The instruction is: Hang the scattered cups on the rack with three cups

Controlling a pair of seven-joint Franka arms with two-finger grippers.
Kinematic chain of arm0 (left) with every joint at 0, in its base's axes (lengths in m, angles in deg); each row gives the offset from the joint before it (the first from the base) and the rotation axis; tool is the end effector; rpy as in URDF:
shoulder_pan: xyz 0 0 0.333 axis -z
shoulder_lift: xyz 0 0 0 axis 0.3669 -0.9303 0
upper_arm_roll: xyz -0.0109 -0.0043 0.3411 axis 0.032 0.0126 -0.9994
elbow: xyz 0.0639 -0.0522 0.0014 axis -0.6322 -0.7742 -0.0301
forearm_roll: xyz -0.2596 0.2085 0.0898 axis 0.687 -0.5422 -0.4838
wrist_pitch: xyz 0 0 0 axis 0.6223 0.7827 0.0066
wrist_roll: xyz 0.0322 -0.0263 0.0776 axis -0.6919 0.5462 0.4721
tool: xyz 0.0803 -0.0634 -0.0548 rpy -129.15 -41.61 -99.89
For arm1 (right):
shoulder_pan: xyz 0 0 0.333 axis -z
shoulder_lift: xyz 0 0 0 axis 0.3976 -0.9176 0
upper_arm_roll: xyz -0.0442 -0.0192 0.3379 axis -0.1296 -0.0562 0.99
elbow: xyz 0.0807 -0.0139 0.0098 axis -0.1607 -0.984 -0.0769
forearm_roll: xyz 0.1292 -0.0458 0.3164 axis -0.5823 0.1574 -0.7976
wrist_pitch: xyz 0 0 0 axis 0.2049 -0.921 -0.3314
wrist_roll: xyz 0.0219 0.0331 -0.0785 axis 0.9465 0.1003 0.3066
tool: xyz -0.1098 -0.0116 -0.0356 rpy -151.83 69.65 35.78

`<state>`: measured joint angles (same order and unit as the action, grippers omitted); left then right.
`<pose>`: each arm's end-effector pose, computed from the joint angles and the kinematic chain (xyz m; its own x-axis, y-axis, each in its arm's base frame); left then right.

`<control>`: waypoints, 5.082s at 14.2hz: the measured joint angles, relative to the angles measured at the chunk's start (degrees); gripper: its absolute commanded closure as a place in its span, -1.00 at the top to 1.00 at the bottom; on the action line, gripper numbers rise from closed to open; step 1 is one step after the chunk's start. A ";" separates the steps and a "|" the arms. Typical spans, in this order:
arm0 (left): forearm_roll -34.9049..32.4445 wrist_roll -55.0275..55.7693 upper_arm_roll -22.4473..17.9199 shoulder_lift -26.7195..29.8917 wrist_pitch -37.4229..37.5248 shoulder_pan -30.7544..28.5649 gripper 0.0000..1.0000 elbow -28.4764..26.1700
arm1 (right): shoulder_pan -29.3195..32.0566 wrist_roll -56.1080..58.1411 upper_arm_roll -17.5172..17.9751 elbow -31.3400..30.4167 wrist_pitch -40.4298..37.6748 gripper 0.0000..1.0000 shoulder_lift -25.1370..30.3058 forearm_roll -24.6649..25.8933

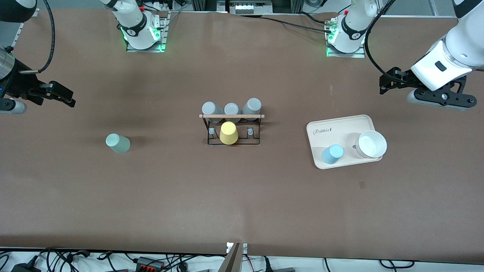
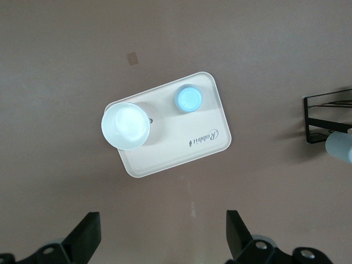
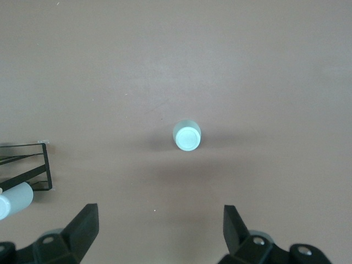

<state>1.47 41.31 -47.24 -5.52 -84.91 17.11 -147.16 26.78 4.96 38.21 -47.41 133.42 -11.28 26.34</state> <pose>0.5106 -0.0773 0.6251 0.9853 -0.1481 -0.0846 -0.1476 -0.9890 0.0123 0.5297 0.0154 0.6114 0.9980 -0.0624 0.0073 -0.0624 -0.9981 0.0001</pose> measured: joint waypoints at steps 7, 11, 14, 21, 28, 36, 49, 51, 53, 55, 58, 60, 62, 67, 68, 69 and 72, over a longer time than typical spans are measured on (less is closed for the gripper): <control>0.00 0.00 0.00 0.00 0.00 0.00 1.00 0.00 | 0.05 0.00 -0.02 1.54 0.02 1.00 -0.15 0.03; 0.00 0.00 0.00 0.00 0.00 0.00 1.00 0.00 | 0.07 0.00 -0.04 1.68 -0.11 1.00 -0.19 0.03; 0.00 0.00 0.00 0.00 0.00 0.00 1.00 0.00 | 0.13 0.00 -0.10 1.68 -0.16 1.00 -0.31 0.04; 0.00 0.00 0.00 0.00 0.00 0.00 1.00 0.00 | 0.02 -0.01 -0.05 1.63 -0.16 1.00 -0.43 0.04; 0.00 0.00 0.00 0.00 0.00 -0.01 1.00 0.00 | -0.32 -0.03 0.04 1.44 0.21 1.00 -1.06 0.05; 0.00 0.00 0.00 0.00 -0.11 -0.01 1.00 0.00 | -0.48 -0.07 0.20 -5.57 8.50 1.00 -1.70 0.12; 0.00 0.08 -0.21 -0.58 -3.29 -0.22 1.00 -0.02 | 0.22 4.43 -0.21 -14.47 21.87 1.00 -12.38 1.21; 0.00 -0.01 -0.49 -2.26 -5.39 -0.67 1.00 0.14 | 0.37 4.75 -0.29 -18.53 27.77 1.00 -13.32 2.55; 0.00 -0.03 -0.48 -6.21 -7.13 -0.78 1.00 0.23 | 0.60 4.95 -0.30 -21.44 31.51 1.00 -13.98 2.99; 0.00 -0.03 -0.50 -13.30 -12.60 -0.85 1.00 0.40 | 1.17 6.03 -0.32 -22.80 33.55 1.00 -14.86 3.01; 0.00 -0.03 -0.49 -23.14 -20.12 -0.76 1.00 0.58 | 2.29 6.98 -0.38 -23.38 35.60 1.00 -16.29 3.02; 0.00 -0.03 -0.40 -26.40 -21.46 -0.34 1.00 -0.12 | 2.93 7.61 -0.39 -24.69 37.94 1.00 -16.90 3.02; -0.02 0.01 -0.40 -27.29 -25.14 -0.06 1.00 -3.49 | 3.08 7.78 -0.38 -26.81 40.80 1.00 -17.16 3.02; -0.03 0.01 -0.07 -27.80 -30.48 1.50 1.00 -7.98 | 3.09 7.79 -0.38 -28.29 43.86 1.00 -18.91 3.02; -0.03 0.03 -0.07 -28.26 -30.89 2.02 1.00 -8.27 | 3.09 7.81 -0.37 -28.29 44.02 0.98 -19.13 3.02; -0.04 0.03 -0.07 -28.72 -31.35 2.35 1.00 -8.57 | 3.09 7.83 -0.37 -28.29 44.08 0.87 -19.18 3.02; -2.54 0.03 -0.09 -30.32 -33.71 2.46 1.00 -8.94 | 3.09 8.21 -0.36 -28.28 44.14 0.54 -19.18 3.02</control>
<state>-1.07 41.34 -47.33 -35.84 -118.62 19.57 -156.10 29.87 13.16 37.85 -75.69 177.55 -30.45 29.36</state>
